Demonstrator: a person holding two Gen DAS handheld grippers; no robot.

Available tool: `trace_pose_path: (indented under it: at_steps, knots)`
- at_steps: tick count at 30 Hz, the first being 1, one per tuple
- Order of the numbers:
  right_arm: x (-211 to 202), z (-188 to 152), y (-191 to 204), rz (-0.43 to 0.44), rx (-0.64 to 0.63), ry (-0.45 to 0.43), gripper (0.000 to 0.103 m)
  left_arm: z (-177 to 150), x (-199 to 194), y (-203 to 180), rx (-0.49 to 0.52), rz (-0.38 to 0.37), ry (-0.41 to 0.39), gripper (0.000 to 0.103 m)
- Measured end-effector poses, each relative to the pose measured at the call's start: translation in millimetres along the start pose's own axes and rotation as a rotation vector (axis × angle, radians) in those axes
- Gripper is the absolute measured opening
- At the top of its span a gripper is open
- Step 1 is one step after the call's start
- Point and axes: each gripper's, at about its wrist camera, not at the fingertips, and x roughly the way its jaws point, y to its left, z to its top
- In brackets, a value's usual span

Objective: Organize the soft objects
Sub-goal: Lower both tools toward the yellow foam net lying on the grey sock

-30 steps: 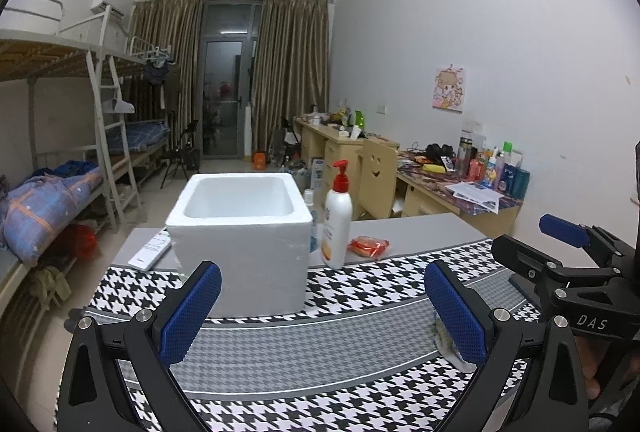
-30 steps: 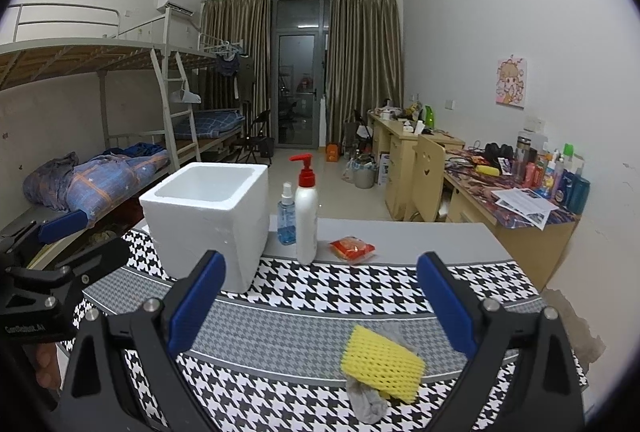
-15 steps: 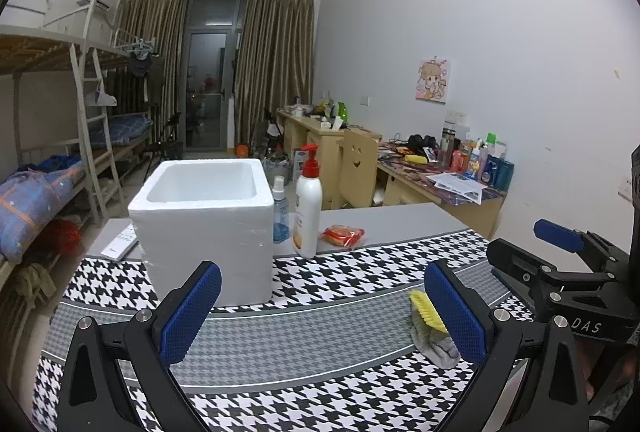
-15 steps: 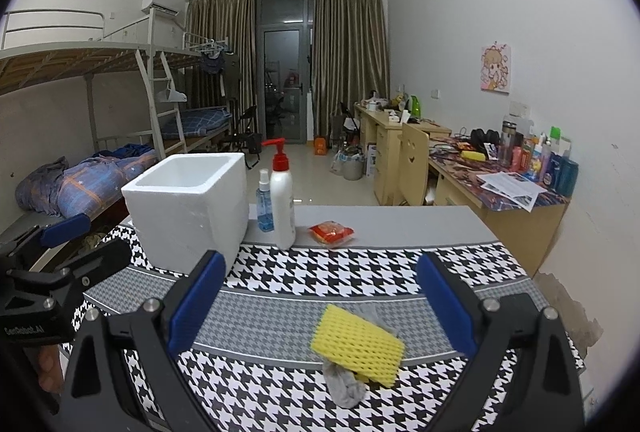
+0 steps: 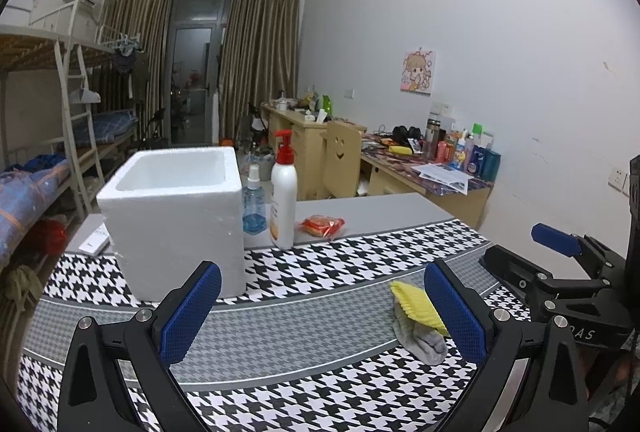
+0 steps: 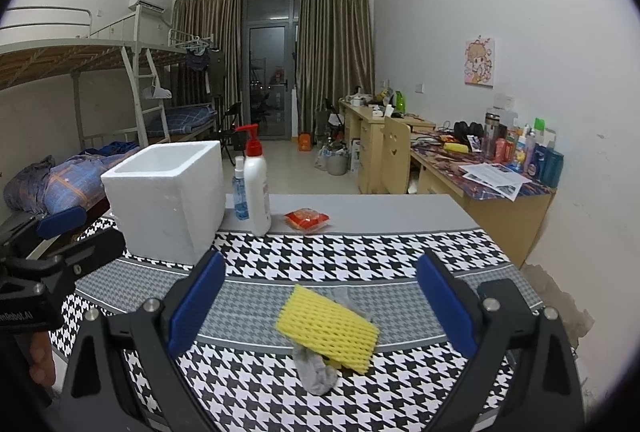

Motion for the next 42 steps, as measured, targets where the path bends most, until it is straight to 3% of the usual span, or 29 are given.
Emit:
trace_pose_path:
  at_steps: [12,42]
  knots:
    - [17,-18,-16,-0.001,0.040,0.067,0.098,-11,14,0,0.006,-0.011,0.033,0.102]
    - [81,-59,2,0.016,-0.071,0.257,0.096,-39,51,1,-0.017,-0.067,0.166,0.102]
